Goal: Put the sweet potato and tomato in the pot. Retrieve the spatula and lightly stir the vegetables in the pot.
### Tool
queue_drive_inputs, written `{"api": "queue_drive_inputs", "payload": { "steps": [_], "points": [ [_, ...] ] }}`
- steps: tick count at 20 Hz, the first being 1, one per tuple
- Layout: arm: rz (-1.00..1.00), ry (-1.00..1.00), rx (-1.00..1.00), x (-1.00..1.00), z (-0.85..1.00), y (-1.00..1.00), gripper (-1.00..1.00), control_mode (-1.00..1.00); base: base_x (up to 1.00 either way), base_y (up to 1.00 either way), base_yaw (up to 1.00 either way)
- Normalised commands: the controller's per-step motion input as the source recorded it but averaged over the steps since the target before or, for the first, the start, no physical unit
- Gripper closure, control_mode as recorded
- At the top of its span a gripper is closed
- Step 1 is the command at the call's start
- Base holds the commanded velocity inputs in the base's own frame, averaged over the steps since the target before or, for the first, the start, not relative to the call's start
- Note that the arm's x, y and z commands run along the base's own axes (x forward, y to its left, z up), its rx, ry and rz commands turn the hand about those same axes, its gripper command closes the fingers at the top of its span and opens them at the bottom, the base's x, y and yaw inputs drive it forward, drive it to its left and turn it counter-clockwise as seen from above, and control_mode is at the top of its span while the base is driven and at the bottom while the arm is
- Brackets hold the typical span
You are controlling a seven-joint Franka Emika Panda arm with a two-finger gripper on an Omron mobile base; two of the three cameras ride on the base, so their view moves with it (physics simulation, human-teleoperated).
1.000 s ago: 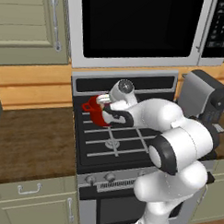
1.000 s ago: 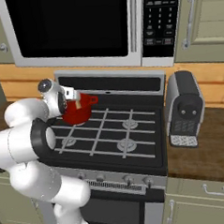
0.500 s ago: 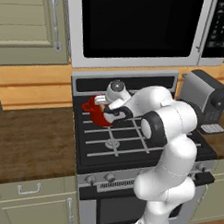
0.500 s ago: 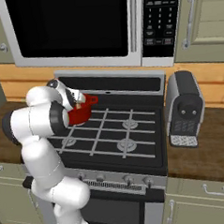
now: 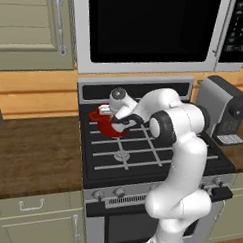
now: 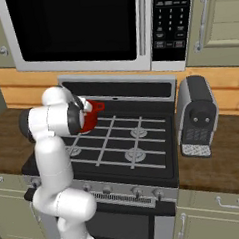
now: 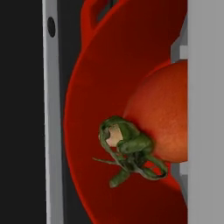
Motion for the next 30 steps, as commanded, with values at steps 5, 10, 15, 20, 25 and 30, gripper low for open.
{"api": "queue_drive_inputs", "payload": {
  "steps": [5,10,15,20,25,30],
  "points": [
    [0.00,0.00,0.00,0.03,0.08,0.00,-1.00,-1.00,0.00,0.00,0.00],
    [0.00,-0.06,0.00,-0.11,0.41,-0.02,-1.00,-1.00,0.00,0.00,0.00],
    [0.01,-0.21,0.05,-0.97,0.98,-0.30,-1.00,-1.00,0.00,0.00,0.00],
    [0.00,-0.08,0.09,-1.00,0.95,-0.43,-1.00,-1.00,0.00,0.00,0.00],
    [0.00,0.14,0.14,-1.00,1.00,-0.47,-1.00,-1.00,0.00,0.00,0.00],
    [0.00,0.31,0.07,-1.00,0.86,-0.34,-1.00,-1.00,0.00,0.00,0.00]
  ]
}}
